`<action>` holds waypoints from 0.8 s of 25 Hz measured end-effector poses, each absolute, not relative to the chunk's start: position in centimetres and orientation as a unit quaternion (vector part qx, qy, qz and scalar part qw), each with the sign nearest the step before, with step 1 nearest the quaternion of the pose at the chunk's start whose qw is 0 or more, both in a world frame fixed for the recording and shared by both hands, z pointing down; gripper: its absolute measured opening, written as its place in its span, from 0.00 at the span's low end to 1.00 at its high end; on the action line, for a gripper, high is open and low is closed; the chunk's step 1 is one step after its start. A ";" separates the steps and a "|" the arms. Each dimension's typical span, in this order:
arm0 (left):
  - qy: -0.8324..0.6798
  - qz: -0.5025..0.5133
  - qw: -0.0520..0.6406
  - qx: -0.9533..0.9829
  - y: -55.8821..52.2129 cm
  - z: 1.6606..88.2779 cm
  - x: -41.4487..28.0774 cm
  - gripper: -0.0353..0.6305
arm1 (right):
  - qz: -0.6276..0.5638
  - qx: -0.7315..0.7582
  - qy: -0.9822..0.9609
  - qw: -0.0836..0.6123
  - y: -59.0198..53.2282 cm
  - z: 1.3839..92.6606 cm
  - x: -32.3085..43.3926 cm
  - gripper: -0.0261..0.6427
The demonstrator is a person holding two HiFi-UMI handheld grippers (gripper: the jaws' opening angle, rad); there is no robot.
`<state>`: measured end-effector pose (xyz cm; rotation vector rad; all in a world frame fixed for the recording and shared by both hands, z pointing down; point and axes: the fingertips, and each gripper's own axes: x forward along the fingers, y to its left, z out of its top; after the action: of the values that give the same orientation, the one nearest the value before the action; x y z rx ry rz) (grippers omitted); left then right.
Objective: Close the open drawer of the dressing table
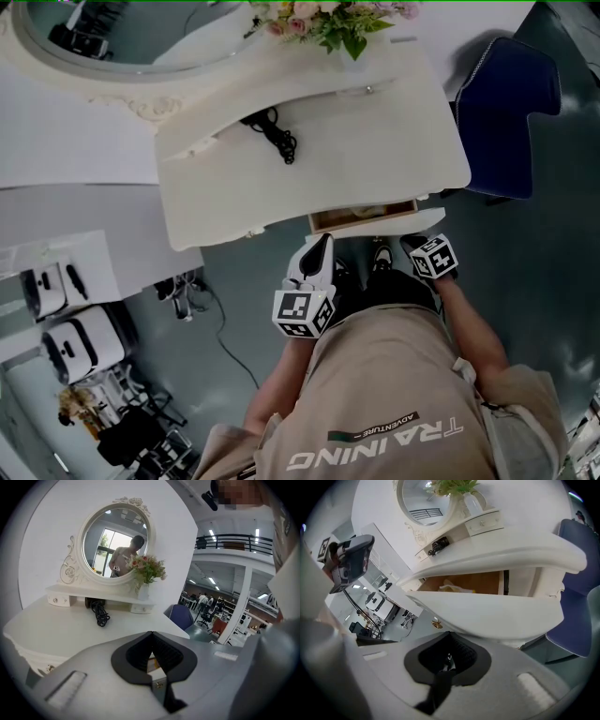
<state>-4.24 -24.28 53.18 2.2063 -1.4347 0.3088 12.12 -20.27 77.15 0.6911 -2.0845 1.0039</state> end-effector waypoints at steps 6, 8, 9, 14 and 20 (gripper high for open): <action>-0.524 0.112 0.241 0.809 -25.6 52.6 -3.8 0.08 | 0.387 0.268 -0.809 0.353 -22.0 77.1 12.0 0.04; -0.525 0.111 0.244 0.808 -25.7 52.6 -3.9 0.08 | 0.391 0.272 -0.808 0.347 -22.6 77.0 11.8 0.04; -0.526 0.111 0.246 0.807 -25.8 52.6 -3.9 0.08 | 0.395 0.274 -0.807 0.343 -22.9 76.9 11.7 0.04; -0.527 0.114 0.252 0.804 -26.6 52.7 -3.8 0.08 | 0.397 0.276 -0.807 0.338 -24.6 76.8 11.4 0.04; -0.525 0.118 0.253 0.804 -27.2 52.8 -3.5 0.08 | 0.388 0.271 -0.811 0.344 -26.1 76.9 11.0 0.04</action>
<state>-3.53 -27.25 52.81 2.1857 -1.4267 0.3214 11.05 -26.14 76.89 0.7029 -2.1071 1.0073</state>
